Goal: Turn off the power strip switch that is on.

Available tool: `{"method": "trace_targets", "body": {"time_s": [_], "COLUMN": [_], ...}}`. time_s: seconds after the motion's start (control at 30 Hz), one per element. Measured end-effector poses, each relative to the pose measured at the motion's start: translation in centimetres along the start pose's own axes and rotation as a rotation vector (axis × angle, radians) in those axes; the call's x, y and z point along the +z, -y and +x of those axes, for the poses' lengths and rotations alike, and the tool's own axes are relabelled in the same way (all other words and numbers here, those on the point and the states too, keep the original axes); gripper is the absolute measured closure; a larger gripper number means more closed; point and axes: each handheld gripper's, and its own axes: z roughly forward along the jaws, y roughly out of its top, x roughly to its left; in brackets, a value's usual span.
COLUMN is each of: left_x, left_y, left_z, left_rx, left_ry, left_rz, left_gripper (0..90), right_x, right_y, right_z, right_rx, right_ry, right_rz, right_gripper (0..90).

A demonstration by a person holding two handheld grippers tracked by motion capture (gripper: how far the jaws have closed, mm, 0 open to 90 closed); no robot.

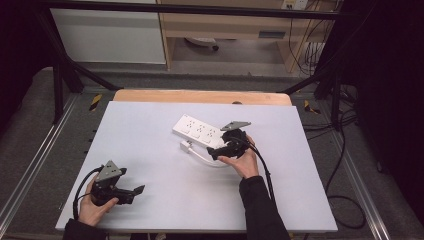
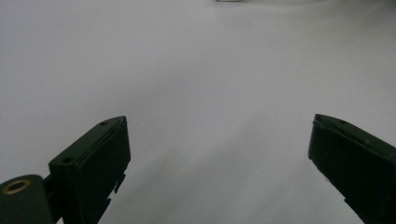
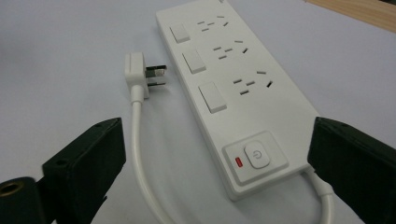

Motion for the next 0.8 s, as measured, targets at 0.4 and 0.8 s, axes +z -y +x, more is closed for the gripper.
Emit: {"method": "trace_targets", "body": {"time_s": [0.4, 0.8], "left_x": [0.1, 0.0], "left_y": [0.0, 0.0], "left_z": [0.0, 0.0], "left_rx": [0.0, 0.001], "left_ry": [0.002, 0.001], "left_rz": [0.004, 0.001], "left_gripper": [5.2, 5.2], "right_x": [-2.4, -5.4], "right_y": [2.0, 5.1], "right_z": [-0.9, -2.0], "right_rx": [0.015, 0.011], "right_ry": [-0.002, -0.021], "right_rz": [-0.009, -0.034], "right_gripper": [1.5, 0.7]}}
